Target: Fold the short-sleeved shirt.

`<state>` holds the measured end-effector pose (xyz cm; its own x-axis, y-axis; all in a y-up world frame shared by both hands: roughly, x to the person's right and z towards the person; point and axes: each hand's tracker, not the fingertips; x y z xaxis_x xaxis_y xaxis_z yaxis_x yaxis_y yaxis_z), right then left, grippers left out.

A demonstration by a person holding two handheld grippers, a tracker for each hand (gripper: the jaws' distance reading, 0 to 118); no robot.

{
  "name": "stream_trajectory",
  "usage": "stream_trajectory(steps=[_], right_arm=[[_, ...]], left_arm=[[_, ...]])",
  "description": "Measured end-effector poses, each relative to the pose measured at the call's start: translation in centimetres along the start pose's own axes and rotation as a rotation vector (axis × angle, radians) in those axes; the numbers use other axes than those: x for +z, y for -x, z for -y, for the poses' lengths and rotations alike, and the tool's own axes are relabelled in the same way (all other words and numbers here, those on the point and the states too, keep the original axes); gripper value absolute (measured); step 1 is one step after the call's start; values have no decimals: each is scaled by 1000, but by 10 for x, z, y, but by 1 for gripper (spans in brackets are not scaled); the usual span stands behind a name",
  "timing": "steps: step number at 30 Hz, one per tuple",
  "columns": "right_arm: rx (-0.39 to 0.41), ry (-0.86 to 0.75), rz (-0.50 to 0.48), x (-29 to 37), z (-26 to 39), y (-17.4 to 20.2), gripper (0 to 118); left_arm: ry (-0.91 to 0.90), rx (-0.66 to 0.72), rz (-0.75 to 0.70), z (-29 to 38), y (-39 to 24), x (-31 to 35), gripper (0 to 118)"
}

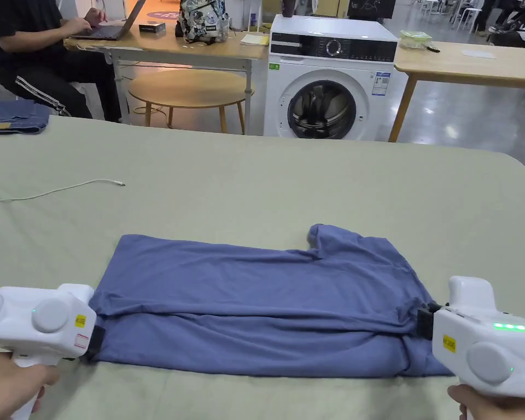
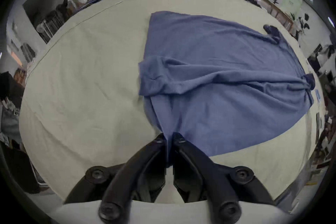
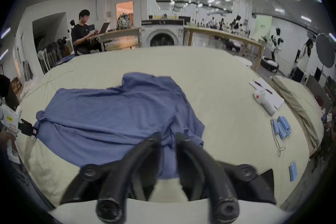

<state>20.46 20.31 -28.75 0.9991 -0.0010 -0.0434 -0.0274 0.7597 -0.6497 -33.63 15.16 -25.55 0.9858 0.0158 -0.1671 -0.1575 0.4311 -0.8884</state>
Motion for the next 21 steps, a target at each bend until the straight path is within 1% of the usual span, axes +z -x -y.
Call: stream_trajectory(steps=[1,2,3,4,5,8,9,10,12,13,14,15,16,17,18,19,20,21], right_arm=[[-7,38,-11,-6,-2,-9,31],[-8,91,-19,-12,-3,-16,55],[-16,125,-23,-17,-1,-21,70],[-7,152,-15,-24,2,-25,77],[-5,172,-13,-30,5,-29,78],[-7,265,-36,-55,16,-37,78],[-4,302,-23,-72,21,-45,78],[4,333,-16,-80,26,-44,77],[8,362,-37,-91,35,-44,65],[6,354,-28,-90,39,-42,63],[5,316,-17,-86,40,-41,42],[3,303,-25,-84,39,-41,12],[-15,281,-57,-83,38,-43,5],[-56,280,-118,-80,38,-44,5],[-51,294,-80,-81,38,-36,5],[-32,297,-74,-83,37,-31,5],[-9,287,-77,-78,38,-33,4],[-7,287,-74,-74,38,-35,4]], left_arm=[[-9,3,-10,2,4,3,0],[-16,-3,-27,4,6,5,0],[-30,-3,-26,4,10,8,0],[-37,18,6,5,14,10,0],[-30,38,21,5,16,11,0],[-45,37,20,6,17,12,0],[-40,35,22,6,17,11,0],[-41,33,21,6,17,11,0],[-39,33,21,7,15,11,0],[-36,31,20,8,15,10,0],[-36,31,19,8,15,10,0],[-36,31,21,9,14,10,0],[-35,32,21,9,15,9,0],[-32,33,25,9,15,8,0],[-32,33,25,9,15,8,0],[-33,34,26,9,15,8,0],[-33,37,30,9,15,8,0],[-34,41,33,10,16,8,0]])
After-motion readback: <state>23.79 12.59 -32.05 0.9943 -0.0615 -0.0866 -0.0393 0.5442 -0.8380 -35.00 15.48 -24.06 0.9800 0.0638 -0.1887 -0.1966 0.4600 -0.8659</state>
